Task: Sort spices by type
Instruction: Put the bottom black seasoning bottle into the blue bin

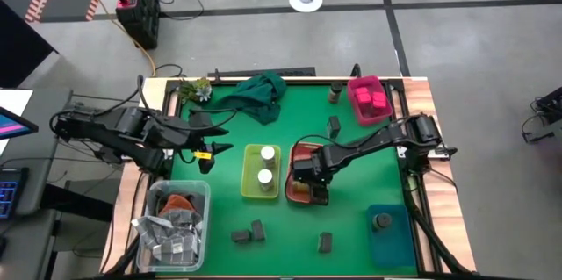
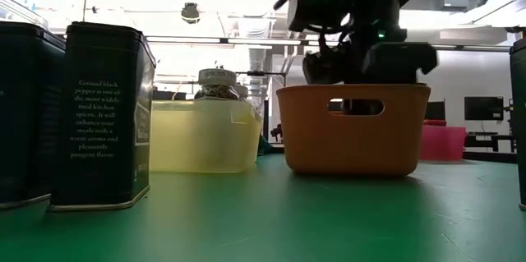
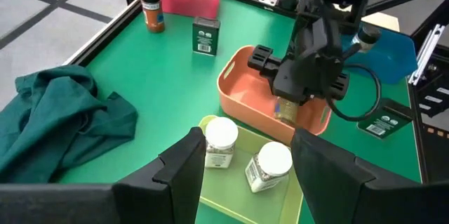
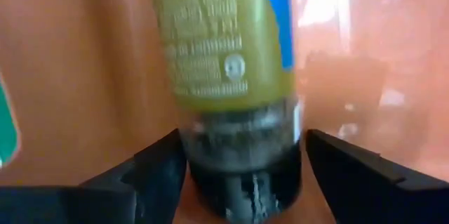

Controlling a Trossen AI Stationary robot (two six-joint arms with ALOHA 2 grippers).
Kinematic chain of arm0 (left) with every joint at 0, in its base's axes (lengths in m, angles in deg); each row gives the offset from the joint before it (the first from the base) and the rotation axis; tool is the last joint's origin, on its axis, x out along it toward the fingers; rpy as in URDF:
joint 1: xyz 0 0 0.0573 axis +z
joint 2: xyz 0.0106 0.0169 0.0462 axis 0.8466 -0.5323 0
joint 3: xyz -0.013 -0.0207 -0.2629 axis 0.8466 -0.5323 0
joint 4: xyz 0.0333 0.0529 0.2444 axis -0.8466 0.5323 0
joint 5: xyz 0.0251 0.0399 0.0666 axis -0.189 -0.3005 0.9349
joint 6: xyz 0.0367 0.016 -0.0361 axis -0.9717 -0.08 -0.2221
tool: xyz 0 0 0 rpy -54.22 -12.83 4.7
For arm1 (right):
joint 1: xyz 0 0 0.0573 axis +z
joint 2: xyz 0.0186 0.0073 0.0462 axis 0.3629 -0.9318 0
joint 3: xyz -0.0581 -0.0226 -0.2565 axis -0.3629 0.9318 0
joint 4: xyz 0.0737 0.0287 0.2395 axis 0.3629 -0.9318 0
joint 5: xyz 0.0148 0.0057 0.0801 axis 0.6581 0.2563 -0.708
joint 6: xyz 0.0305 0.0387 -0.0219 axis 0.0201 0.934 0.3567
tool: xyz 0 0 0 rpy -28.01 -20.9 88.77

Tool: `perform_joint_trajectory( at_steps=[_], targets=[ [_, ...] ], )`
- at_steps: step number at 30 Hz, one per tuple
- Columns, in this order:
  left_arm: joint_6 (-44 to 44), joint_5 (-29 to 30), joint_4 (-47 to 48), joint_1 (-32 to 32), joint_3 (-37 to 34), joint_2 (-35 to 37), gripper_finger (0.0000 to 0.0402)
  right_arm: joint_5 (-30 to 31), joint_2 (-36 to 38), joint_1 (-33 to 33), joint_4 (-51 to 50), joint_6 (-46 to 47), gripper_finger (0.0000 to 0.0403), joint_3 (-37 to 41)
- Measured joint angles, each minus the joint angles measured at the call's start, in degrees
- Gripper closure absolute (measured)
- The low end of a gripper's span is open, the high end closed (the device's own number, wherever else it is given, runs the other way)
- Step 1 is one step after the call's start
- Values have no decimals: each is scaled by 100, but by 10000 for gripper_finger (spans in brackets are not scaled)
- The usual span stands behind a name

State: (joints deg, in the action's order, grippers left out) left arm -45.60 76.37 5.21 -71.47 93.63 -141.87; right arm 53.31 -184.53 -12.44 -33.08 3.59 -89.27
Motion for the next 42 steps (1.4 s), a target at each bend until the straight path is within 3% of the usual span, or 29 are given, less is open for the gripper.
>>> perform_joint_trajectory(
  at_steps=[5, 12, 21, 27, 32, 38, 42],
  targets=[
    [0, -2, 31, 0, 0, 0, 203, 38, 2, -10, 317, -78, 102, 0],
    [4, -2, 33, 0, 0, 0, 203, 45, 32, -66, -94, -115, 175, -35],
    [-267, -445, -87, -8, 4, -155, 203, -50, 486, -356, -1560, -108, 176, -930],
    [-1357, -261, -147, -316, 4, -799, 203, -1404, 993, -854, -2238, 906, 161, -1828],
    [-2785, 1027, -1055, -694, 4, -1476, 203, -2838, 1322, -1391, -2096, 2147, 167, -2057],
    [-5147, 2942, -2968, -910, 4, -2285, 203, -4352, 1384, -1732, -1527, 3277, 167, -2057],
    [-5421, 2867, -3590, -944, 39, -2583, 202, -4751, 1384, -1748, -657, 4012, 167, -2057]
  ],
)
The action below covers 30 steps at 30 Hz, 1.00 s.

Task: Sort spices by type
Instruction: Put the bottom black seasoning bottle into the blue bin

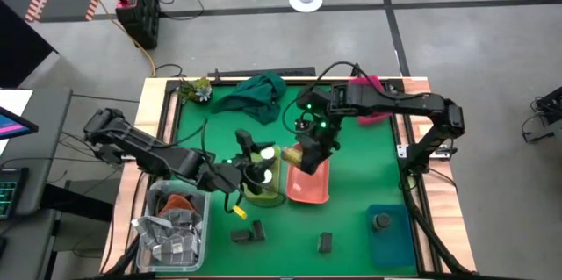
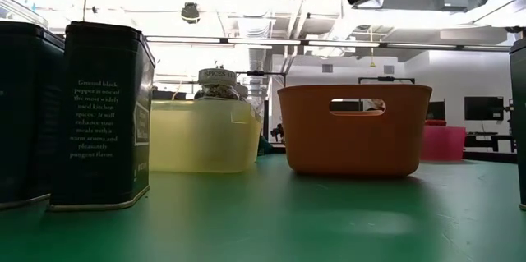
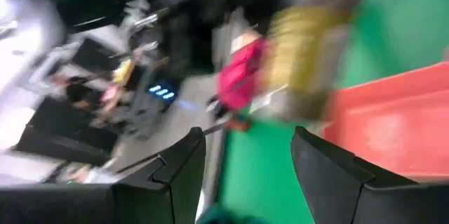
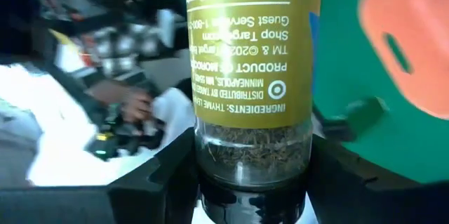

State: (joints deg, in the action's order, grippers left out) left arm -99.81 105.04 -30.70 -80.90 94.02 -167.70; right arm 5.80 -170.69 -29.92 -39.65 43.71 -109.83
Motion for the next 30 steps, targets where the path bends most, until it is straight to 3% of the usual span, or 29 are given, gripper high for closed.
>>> perform_joint_trajectory(
  at_steps=[5, 11, 20, 24, 30],
  targets=[
    [440, -387, -35, -1, 100, -66, 202, -143, 0, -15, 809, 713, 166, 0],
    [-16, -424, -74, 3, 109, -64, 200, -345, -45, -15, 1007, 1148, 166, 0],
    [-71, -904, -143, 121, 109, -60, 121, -322, -52, -13, 1039, 1219, 166, 2],
    [-206, -1003, -174, 183, 109, -62, 88, -299, -52, 32, 1531, 1464, 166, 2],
    [-530, -751, -394, 318, 107, -62, 86, -299, -52, 44, 1744, 1623, 166, 2]
  ],
)
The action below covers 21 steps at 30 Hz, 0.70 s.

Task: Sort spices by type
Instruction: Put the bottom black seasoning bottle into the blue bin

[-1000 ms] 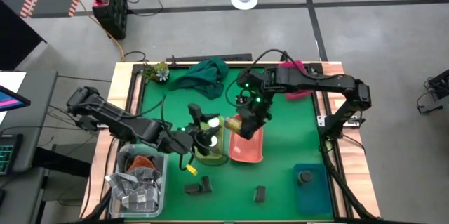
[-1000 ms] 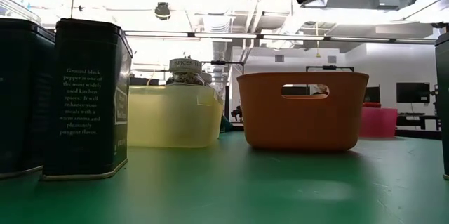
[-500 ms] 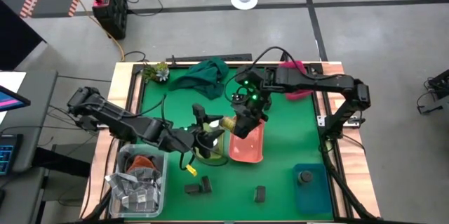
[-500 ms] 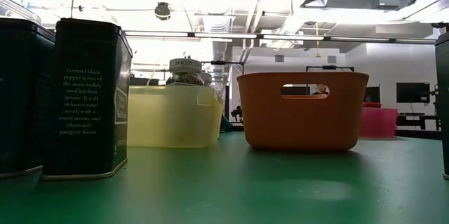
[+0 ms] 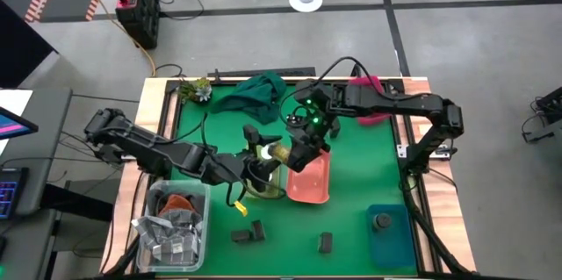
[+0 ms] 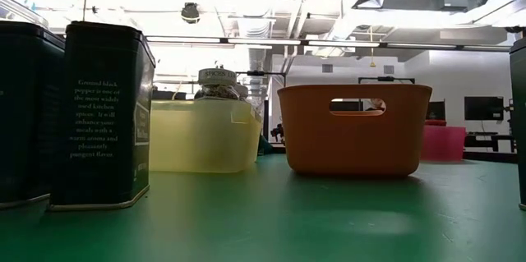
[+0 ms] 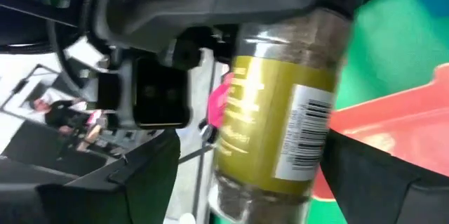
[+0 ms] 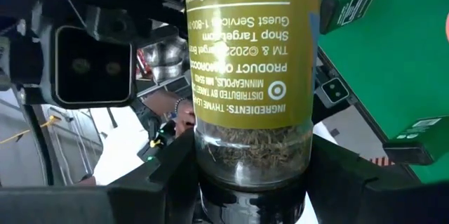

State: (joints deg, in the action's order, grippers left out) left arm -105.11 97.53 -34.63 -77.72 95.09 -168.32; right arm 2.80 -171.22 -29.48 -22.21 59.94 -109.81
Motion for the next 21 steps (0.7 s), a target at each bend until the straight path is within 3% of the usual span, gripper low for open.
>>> perform_joint_trajectory(
  at_steps=[9, 14, 21],
  targets=[
    [-27, -110, 66, 28, -4, 0, 180, 169, 1, -18, 6, -44, 163, 0],
    [159, -131, 73, 20, -4, 0, 235, 220, 2, -20, 127, -112, 137, 0],
    [484, -133, 55, 20, -7, 0, 243, 247, 3, -148, 335, -125, 95, 0]
  ],
)
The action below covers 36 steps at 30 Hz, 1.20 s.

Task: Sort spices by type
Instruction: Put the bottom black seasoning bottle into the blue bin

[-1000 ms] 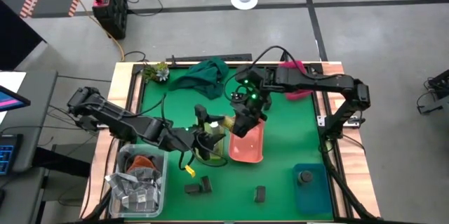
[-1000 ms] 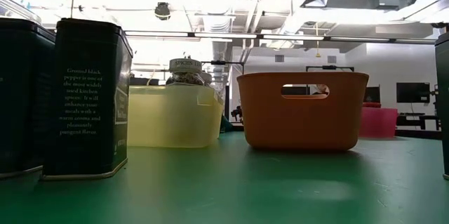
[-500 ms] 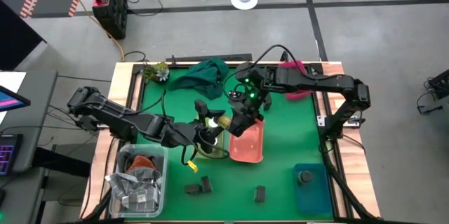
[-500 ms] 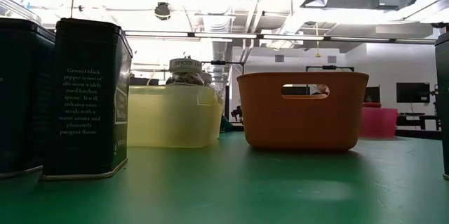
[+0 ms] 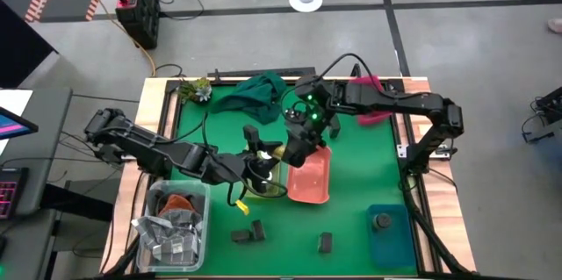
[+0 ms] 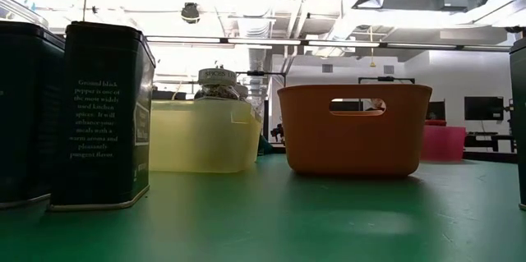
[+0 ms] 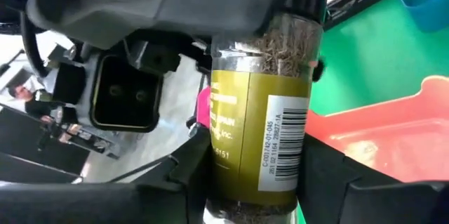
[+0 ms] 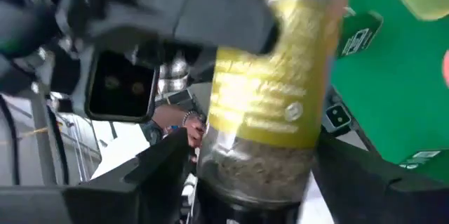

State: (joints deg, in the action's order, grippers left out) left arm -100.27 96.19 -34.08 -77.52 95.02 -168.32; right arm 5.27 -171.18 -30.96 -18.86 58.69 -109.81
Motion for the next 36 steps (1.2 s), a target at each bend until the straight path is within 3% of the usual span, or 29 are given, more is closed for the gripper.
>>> perform_joint_trajectory(
  at_steps=[6, 12, 17, 21, 29, 36],
  targets=[
    [784, -109, 377, 0, 2, 0, 238, 172, 323, -476, -185, -456, 72, 0],
    [2299, -964, 909, 30, 0, 2, 238, 1503, 999, -626, -1076, -2188, 70, 0],
    [2945, -1878, 848, 230, -27, 2, 238, 3221, 1546, -38, -1600, -3855, 70, 0],
    [3150, -2481, 777, 461, -28, 2, 237, 4358, 1781, 704, -1508, -4500, 70, 0],
    [3781, -3749, -378, 1016, -547, 11, 237, 5559, 1473, 1977, -1823, -5028, 70, -184],
    [4395, -4314, -801, 1067, -914, 9, 237, 5969, 573, 2331, -2625, -5755, 69, -1164]
  ],
)
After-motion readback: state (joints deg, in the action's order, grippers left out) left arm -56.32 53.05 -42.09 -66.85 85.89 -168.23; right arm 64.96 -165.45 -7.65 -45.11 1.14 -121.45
